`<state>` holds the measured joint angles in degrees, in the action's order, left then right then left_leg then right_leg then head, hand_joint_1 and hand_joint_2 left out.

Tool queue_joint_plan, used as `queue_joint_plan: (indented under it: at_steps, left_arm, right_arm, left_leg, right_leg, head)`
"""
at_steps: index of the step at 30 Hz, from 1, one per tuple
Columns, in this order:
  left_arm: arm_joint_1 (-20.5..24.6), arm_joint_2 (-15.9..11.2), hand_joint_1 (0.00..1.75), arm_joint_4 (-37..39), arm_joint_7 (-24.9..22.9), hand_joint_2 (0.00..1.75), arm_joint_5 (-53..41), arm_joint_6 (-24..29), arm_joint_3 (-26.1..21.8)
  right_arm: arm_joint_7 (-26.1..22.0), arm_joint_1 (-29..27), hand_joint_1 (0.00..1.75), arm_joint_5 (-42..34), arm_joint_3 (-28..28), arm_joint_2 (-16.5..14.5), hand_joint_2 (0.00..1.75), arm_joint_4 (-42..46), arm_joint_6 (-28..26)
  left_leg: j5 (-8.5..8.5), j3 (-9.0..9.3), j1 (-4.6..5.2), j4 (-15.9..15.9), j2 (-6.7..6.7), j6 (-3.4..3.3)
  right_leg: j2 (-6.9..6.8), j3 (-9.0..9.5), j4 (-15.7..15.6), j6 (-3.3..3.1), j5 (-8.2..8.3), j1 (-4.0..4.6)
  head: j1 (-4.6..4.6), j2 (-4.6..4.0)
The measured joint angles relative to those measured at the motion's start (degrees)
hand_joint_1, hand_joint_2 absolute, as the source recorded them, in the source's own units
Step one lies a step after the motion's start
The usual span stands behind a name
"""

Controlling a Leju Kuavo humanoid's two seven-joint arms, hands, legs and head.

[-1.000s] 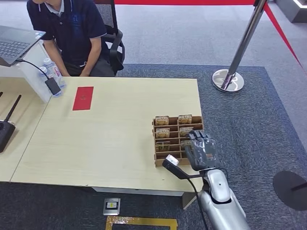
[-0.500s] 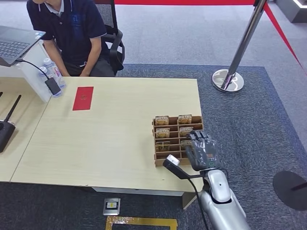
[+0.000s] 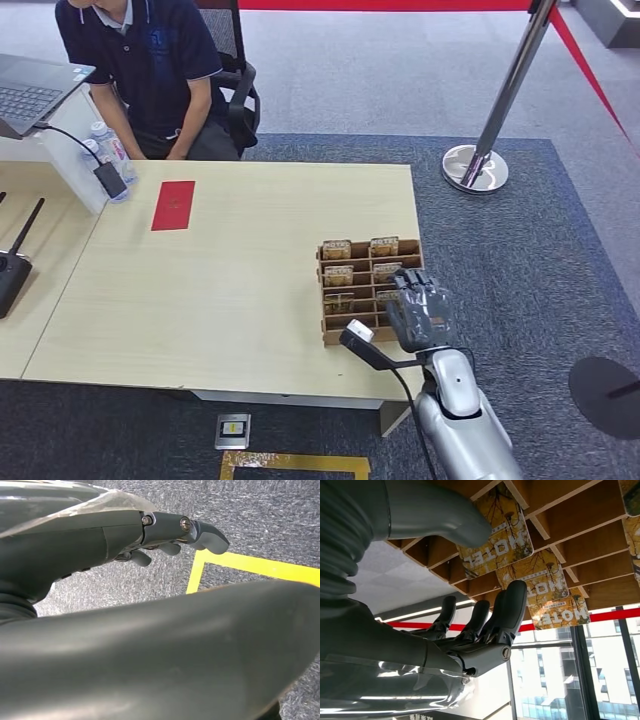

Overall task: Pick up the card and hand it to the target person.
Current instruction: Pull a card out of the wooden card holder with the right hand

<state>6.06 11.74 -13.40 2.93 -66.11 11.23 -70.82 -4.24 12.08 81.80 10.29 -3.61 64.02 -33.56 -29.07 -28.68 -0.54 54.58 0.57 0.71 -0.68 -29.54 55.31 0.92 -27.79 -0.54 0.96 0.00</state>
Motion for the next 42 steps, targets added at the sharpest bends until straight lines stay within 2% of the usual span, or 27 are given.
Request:
queue_joint_plan:
  at_steps: [12, 22, 42]
  left_arm:
    - [0.0, 0.0, 0.0, 0.0, -0.2, 0.0, 0.3, 0.2, 0.0]
    - [0.0, 0.0, 0.0, 0.0, -0.3, 0.0, 0.1, -0.3, 0.0]
    - [-0.1, -0.4, 0.0, 0.0, -0.3, 0.0, -0.7, -0.7, 0.3]
  right_arm:
    - [0.9, -0.5, 0.79, 1.9, 0.0, 0.5, 1.75, 1.1, 2.4]
    - [1.9, -2.6, 0.72, 2.9, 0.2, 3.0, 1.75, 5.7, 6.4]
    - [2.1, -4.1, 0.75, 3.3, 3.0, 6.4, 1.75, 9.9, 10.0]
  left_leg:
    - [0.0, 0.03, 0.0, 0.0, 0.0, 0.0]
    - [0.0, 0.02, 0.0, 0.0, 0.0, 0.0]
    - [-0.01, 0.01, 0.0, 0.0, 0.0, 0.0]
  right_leg:
    - [0.0, 0.02, 0.0, 0.0, 0.0, 0.0]
    - [0.0, 0.02, 0.0, 0.0, 0.0, 0.0]
    - [0.0, 0.01, 0.0, 0.0, 0.0, -0.01]
  head:
    - [0.0, 0.0]
    - [0.0, 0.0]
    - [-0.01, 0.0]
